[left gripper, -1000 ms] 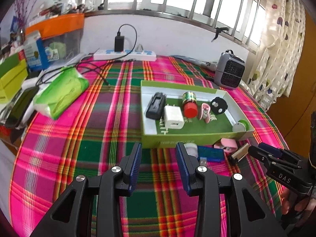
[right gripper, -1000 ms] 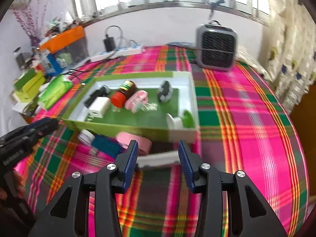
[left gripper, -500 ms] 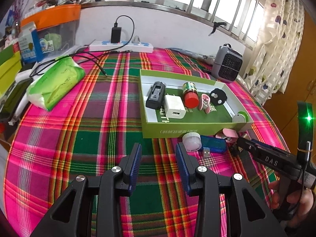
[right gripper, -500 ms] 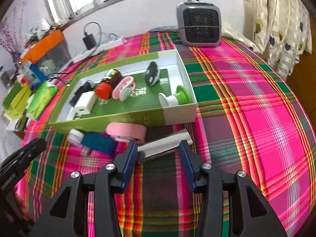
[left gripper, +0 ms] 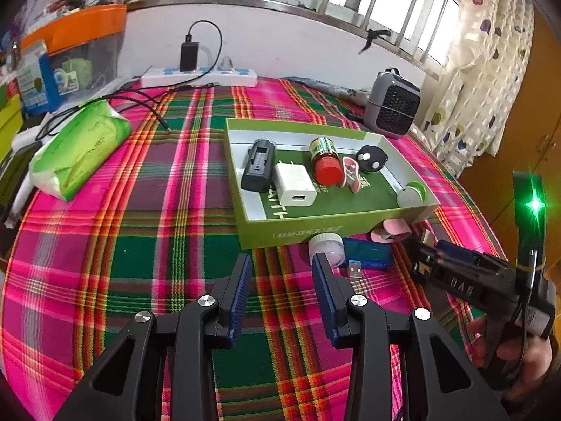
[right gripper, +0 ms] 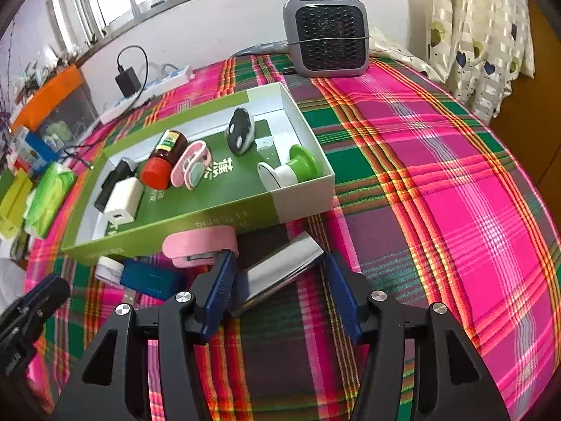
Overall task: Organize rigid objects
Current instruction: 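Move the right tool toward the silver bar beside the box, then grasp the silver bar with the right tool while the left tool approaches the white round jar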
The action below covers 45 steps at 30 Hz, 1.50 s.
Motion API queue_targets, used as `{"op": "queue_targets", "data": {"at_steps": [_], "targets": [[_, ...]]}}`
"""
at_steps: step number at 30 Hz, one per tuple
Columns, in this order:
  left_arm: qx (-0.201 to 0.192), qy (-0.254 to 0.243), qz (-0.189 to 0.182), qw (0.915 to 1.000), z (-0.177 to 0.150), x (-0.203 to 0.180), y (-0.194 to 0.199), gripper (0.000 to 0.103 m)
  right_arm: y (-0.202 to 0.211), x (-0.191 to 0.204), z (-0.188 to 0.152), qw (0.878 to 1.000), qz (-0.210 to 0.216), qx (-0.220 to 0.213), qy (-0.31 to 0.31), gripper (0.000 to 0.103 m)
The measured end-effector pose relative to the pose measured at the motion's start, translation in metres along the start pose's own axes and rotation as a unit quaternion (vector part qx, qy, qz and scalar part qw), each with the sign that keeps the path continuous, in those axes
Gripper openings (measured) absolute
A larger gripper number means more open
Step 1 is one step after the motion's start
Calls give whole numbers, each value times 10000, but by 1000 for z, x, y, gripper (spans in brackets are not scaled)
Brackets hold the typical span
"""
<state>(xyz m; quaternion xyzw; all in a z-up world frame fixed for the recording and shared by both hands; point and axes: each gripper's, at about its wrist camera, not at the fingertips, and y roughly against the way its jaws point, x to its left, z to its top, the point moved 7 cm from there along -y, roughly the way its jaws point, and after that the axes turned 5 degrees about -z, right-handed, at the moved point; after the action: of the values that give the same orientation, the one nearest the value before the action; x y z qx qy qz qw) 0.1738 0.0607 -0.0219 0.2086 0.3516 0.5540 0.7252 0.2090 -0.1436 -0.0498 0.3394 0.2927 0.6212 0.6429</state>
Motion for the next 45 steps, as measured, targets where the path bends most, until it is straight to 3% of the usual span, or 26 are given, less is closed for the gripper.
{"op": "queue_targets", "data": {"at_steps": [4,24,45], "targets": [[32,-37,-32,10000,1,-4,-3,35,3,1,-7,9993,-224,11,301,55],[215,-132,-326,9992,3,-25,-17,39,12,-45,-16,9987,-434,-74,251,55],[419,-93,52,9991,7,-28,-45,40,7,-41,-6,9977,-90,-169,655,51]]}}
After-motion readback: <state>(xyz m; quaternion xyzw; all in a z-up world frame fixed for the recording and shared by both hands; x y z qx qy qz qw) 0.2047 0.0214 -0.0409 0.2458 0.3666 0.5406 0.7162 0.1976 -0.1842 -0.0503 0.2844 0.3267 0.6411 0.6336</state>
